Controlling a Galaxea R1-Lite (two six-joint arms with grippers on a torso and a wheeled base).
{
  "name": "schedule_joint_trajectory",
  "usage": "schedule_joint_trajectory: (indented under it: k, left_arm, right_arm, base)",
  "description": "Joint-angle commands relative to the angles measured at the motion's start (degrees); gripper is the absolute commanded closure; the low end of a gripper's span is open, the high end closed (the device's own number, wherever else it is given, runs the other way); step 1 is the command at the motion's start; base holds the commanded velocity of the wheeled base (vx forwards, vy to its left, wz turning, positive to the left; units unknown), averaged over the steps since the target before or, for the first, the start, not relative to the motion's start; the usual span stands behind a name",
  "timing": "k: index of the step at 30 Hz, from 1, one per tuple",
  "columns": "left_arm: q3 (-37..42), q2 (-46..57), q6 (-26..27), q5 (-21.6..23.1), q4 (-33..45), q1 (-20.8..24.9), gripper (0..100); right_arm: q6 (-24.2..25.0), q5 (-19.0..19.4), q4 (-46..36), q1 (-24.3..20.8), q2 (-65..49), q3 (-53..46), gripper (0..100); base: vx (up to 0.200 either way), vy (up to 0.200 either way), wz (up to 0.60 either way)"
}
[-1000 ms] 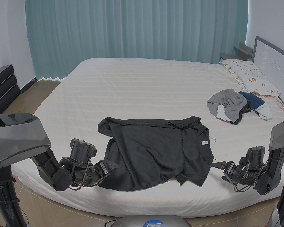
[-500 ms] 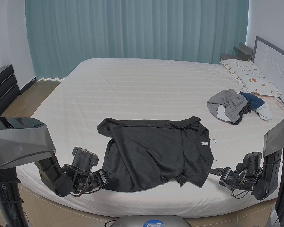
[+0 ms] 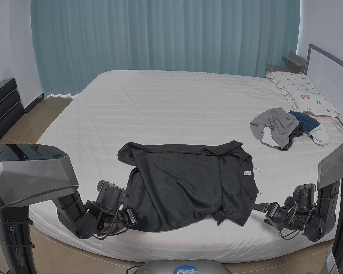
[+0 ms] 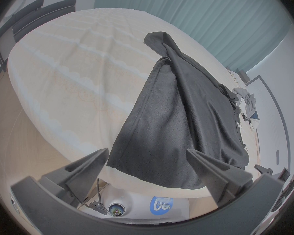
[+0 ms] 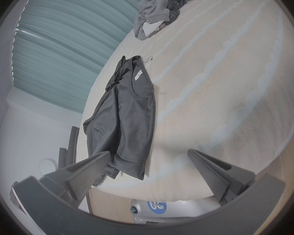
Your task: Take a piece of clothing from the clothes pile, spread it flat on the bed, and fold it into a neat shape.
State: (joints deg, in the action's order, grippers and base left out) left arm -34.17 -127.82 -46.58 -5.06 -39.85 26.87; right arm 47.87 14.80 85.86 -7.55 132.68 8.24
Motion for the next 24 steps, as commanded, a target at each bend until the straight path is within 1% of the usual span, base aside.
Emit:
schedule_joint_trajectory:
  k: [1,6,8,10,13,15,17,18,19,20,21,23,24]
  left_arm:
    - [0.68,-0.15,0.0,-0.04,0.04,0.03,100]
    - [0.95,-0.15,0.09,-0.3,0.04,0.03,100]
    - [2.27,0.64,1.4,-0.3,-0.05,-0.68,100]
    - [2.71,1.7,2.37,-0.3,0.04,-1.2,100]
    - [3.41,3.1,2.46,-0.3,0.21,-2.52,100]
    - [4.02,4.07,2.81,-0.39,0.12,-4.37,100]
    - [4.29,6.0,4.92,-0.21,-0.05,-7.36,100]
    - [4.38,6.53,5.36,-0.13,-0.05,-8.15,100]
    - [4.73,8.46,6.68,0.66,0.21,-10.7,100]
    - [4.73,8.9,7.12,1.1,0.21,-11.75,100]
    - [4.73,8.9,7.12,1.1,0.21,-11.75,100]
    - [4.46,9.52,7.21,1.46,0.3,-14.21,100]
    - [4.38,9.43,7.21,1.46,0.39,-14.74,100]
  right_arm:
    - [0.03,0.05,0.01,-0.01,0.12,0.02,0]
    - [0.03,0.05,0.01,-0.1,0.03,0.28,0]
    - [0.2,0.05,0.01,-1.42,-0.14,0.64,0]
    - [0.64,-0.47,0.01,-2.47,-0.06,1.25,0]
    - [0.82,-2.06,0.01,-3.62,0.82,2.57,0]
    - [0.82,-3.37,0.1,-4.41,2.32,3.98,0]
    - [0.82,-5.22,0.01,-4.67,3.46,5.73,0]
    - [0.73,-5.66,0.01,-4.67,3.72,6.17,0]
    - [0.73,-6.98,-0.16,-4.58,4.51,7.67,0]
    - [0.73,-7.42,-0.52,-4.58,4.69,8.46,0]
    - [0.73,-7.42,-0.52,-4.58,4.69,8.46,0]
    - [0.56,-7.86,-1.22,-4.41,4.95,10.92,0]
    - [0.47,-7.94,-1.83,-4.23,4.95,12.06,0]
  base:
    - [0.0,0.0,0.0]
    - [0.0,0.0,0.0]
    - [0.0,0.0,0.0]
    - [0.0,0.0,0.0]
    - [0.0,0.0,0.0]
    - [0.0,0.0,0.0]
    - [0.0,0.0,0.0]
    - [0.0,0.0,0.0]
    - [0.0,0.0,0.0]
    - [0.0,0.0,0.0]
    - [0.0,0.0,0.0]
    - [0.0,0.0,0.0]
    - [0.0,0.0,0.0]
